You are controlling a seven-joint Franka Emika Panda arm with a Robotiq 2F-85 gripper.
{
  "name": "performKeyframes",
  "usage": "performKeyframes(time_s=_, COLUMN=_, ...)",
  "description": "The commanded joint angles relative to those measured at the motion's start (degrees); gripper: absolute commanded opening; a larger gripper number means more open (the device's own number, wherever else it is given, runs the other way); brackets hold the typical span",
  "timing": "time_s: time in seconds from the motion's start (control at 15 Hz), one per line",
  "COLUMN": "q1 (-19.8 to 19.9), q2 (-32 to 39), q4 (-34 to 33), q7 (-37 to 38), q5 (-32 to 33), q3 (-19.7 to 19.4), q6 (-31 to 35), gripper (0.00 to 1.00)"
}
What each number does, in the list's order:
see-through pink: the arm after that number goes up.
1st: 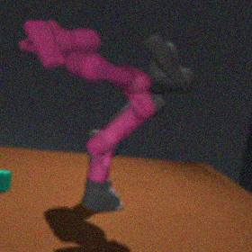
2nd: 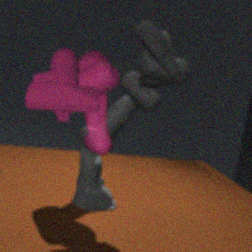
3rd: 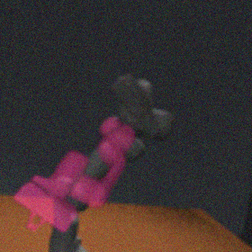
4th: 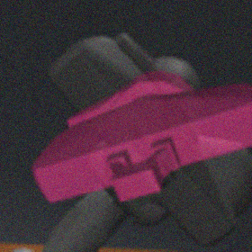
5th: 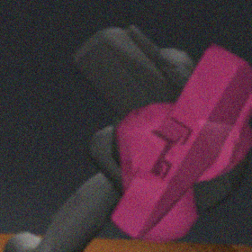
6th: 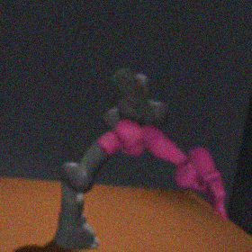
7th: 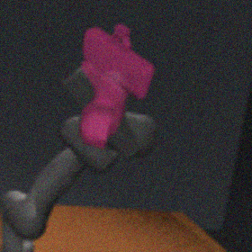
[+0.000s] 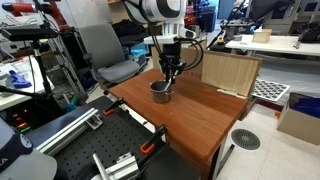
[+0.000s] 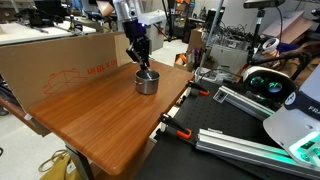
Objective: Take the marker the silver pot and place it on the table
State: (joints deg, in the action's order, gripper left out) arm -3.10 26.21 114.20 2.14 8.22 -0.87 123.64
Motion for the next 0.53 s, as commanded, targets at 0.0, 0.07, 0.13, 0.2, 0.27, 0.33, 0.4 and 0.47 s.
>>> performKeyframes(time_s=0.0, q1=-0.22, q2=1.19, q4=-1.28, q7=0.10, q5=1.49, q3=-0.16, q6=-0.49, gripper=0.06)
performKeyframes(time_s=0.07, q1=-0.23, q2=1.15, q4=-1.36, q7=0.04, q5=1.38, q3=-0.09, q6=-0.51, gripper=0.06)
performKeyframes(time_s=0.13, q1=-0.15, q2=0.88, q4=-1.12, q7=-0.09, q5=1.17, q3=0.01, q6=-0.29, gripper=0.06)
performKeyframes(time_s=0.2, q1=-0.03, q2=0.44, q4=-0.76, q7=-0.32, q5=0.88, q3=0.16, q6=0.19, gripper=0.06)
performKeyframes(time_s=0.27, q1=0.11, q2=-0.08, q4=-0.42, q7=-0.56, q5=0.50, q3=0.35, q6=0.75, gripper=0.06)
performKeyframes(time_s=0.33, q1=0.29, q2=-0.75, q4=-0.17, q7=-0.81, q5=-0.12, q3=0.63, q6=1.08, gripper=0.06)
performKeyframes(time_s=0.4, q1=0.40, q2=-1.32, q4=0.11, q7=-0.95, q5=-0.48, q3=0.82, q6=1.53, gripper=0.06)
performKeyframes(time_s=0.47, q1=0.53, q2=-2.33, q4=0.71, q7=-1.18, q5=-0.97, q3=1.12, q6=2.49, gripper=0.06)
